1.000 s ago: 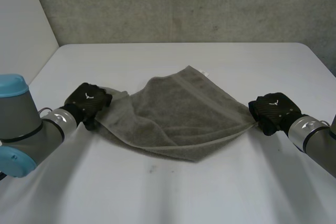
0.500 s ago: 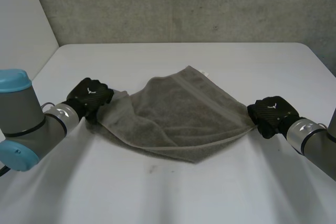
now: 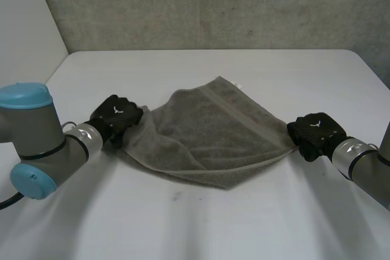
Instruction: Fold the towel.
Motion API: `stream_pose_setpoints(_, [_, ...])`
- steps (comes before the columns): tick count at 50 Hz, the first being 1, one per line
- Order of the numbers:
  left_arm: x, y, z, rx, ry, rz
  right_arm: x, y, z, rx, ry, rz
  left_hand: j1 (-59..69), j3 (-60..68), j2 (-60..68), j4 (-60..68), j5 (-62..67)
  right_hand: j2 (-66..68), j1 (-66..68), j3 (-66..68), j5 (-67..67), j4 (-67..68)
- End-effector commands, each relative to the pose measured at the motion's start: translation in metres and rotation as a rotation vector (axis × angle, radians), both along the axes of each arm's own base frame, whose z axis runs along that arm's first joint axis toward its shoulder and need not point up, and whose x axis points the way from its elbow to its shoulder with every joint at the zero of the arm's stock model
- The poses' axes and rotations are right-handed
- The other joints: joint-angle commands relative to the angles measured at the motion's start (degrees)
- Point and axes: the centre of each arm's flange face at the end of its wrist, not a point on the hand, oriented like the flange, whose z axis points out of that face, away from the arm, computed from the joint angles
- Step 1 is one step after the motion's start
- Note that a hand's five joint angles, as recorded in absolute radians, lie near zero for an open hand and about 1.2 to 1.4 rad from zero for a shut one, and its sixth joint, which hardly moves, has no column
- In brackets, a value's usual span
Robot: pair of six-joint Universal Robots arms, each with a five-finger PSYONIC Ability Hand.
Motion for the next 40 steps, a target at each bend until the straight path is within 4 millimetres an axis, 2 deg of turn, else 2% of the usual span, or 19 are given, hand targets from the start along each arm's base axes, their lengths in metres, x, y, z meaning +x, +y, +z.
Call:
stream_pose_setpoints(1, [0.000, -0.002, -0.008, 0.028, -0.007, 0.002, 0.000, 0.000, -0.001, 0.002, 0.001, 0.001, 6.02, 6.06, 5.98, 6.08, 6.08, 3.17, 3.39, 3.07, 2.95, 3.11])
stream_pose_setpoints(3, [0.000, -0.003, -0.008, 0.028, -0.008, 0.004, 0.000, 0.000, -0.001, 0.002, 0.001, 0.001, 9.05, 9.10, 9.01, 9.11, 9.12, 3.17, 3.39, 3.07, 2.95, 3.11])
stream_pose_setpoints(5, [0.000, -0.003, -0.008, 0.024, -0.005, 0.002, 0.000, 0.000, -0.001, 0.002, 0.001, 0.001, 24.62, 24.66, 24.58, 24.68, 24.68, 3.17, 3.39, 3.07, 2.95, 3.11])
stream_pose_setpoints(10, [-0.001, -0.005, -0.007, 0.014, -0.002, 0.001, 0.001, -0.001, -0.001, 0.001, 0.001, 0.002, 40.29, 40.33, 40.25, 40.35, 40.35, 3.17, 3.39, 3.07, 2.95, 3.11])
stream_pose_setpoints(19, [-0.002, -0.013, -0.015, 0.020, -0.003, 0.006, 0.000, -0.002, -0.002, 0.002, 0.003, -0.001, 42.34, 42.38, 42.30, 42.40, 42.40, 3.17, 3.39, 3.07, 2.95, 3.11])
stream_pose_setpoints(22, [-0.003, -0.013, -0.007, 0.001, 0.003, 0.005, 0.000, -0.004, 0.005, -0.015, 0.003, -0.005, 42.34, 42.38, 42.30, 42.40, 42.40, 3.17, 3.39, 3.07, 2.95, 3.11])
stream_pose_setpoints(24, [-0.005, -0.011, 0.021, -0.067, 0.021, 0.003, 0.000, -0.006, 0.009, -0.021, -0.005, -0.011, 42.34, 42.38, 42.30, 42.40, 42.40, 3.17, 3.39, 3.07, 2.95, 3.11])
stream_pose_setpoints(25, [-0.005, -0.011, 0.021, -0.067, 0.021, 0.003, 0.000, -0.006, 0.017, -0.041, -0.010, -0.011, 42.34, 42.38, 42.30, 42.40, 42.40, 3.17, 3.39, 3.07, 2.95, 3.11])
stream_pose_setpoints(26, [-0.005, -0.009, 0.040, -0.110, 0.038, 0.004, 0.000, -0.006, 0.018, -0.041, -0.010, -0.011, 42.34, 42.38, 42.30, 42.40, 42.40, 3.17, 3.39, 3.07, 2.95, 3.11])
stream_pose_setpoints(27, [-0.005, -0.006, 0.059, -0.146, 0.059, 0.006, 0.000, -0.005, 0.030, -0.068, -0.013, -0.012, 42.34, 42.38, 42.30, 42.40, 42.40, 3.17, 3.39, 3.07, 2.95, 3.11])
stream_pose_setpoints(28, [-0.005, -0.006, 0.059, -0.146, 0.060, 0.006, 0.000, -0.003, 0.045, -0.099, -0.020, -0.012, 42.34, 42.38, 42.30, 42.40, 42.40, 3.17, 3.39, 3.07, 2.95, 3.11])
stream_pose_setpoints(29, [-0.005, -0.006, 0.059, -0.146, 0.060, 0.006, 0.000, -0.003, 0.046, -0.099, -0.020, -0.012, 42.34, 42.38, 42.30, 42.40, 42.40, 3.17, 3.39, 3.07, 2.95, 3.11])
stream_pose_setpoints(31, [-0.002, 0.005, 0.101, -0.211, 0.129, 0.019, -0.001, 0.003, 0.084, -0.174, -0.033, -0.013, 42.34, 42.38, 42.30, 42.40, 42.40, 3.17, 3.39, 3.07, 2.95, 3.11])
stream_pose_setpoints(32, [-0.002, 0.005, 0.101, -0.212, 0.129, 0.019, -0.001, 0.003, 0.084, -0.175, -0.033, -0.013, 42.34, 42.38, 42.30, 42.40, 42.40, 3.17, 3.39, 3.07, 2.95, 3.11])
stream_pose_setpoints(34, [0.002, 0.017, 0.136, -0.272, 0.194, 0.028, -0.002, 0.011, 0.123, -0.236, -0.051, -0.018, 42.34, 42.38, 42.30, 42.40, 42.40, 3.17, 3.39, 3.07, 2.95, 3.11])
stream_pose_setpoints(35, [0.002, 0.017, 0.137, -0.272, 0.195, 0.028, -0.002, 0.011, 0.124, -0.236, -0.051, -0.018, 42.34, 42.38, 42.30, 42.40, 42.40, 3.17, 3.39, 3.07, 2.95, 3.11])
stream_pose_setpoints(37, [0.007, 0.034, 0.175, -0.340, 0.258, 0.039, -0.004, 0.020, 0.167, -0.290, -0.096, -0.028, 42.34, 42.38, 42.30, 42.40, 42.40, 3.17, 3.39, 3.07, 2.95, 3.11])
stream_pose_setpoints(38, [0.007, 0.034, 0.176, -0.340, 0.258, 0.039, -0.004, 0.020, 0.168, -0.290, -0.096, -0.029, 42.34, 42.38, 42.30, 42.40, 42.40, 3.17, 3.39, 3.07, 2.95, 3.11])
stream_pose_setpoints(40, [0.013, 0.052, 0.210, -0.391, 0.315, 0.045, -0.005, 0.032, 0.219, -0.362, -0.169, -0.036, 42.34, 42.38, 42.30, 42.40, 42.40, 3.17, 3.39, 3.07, 2.95, 3.11])
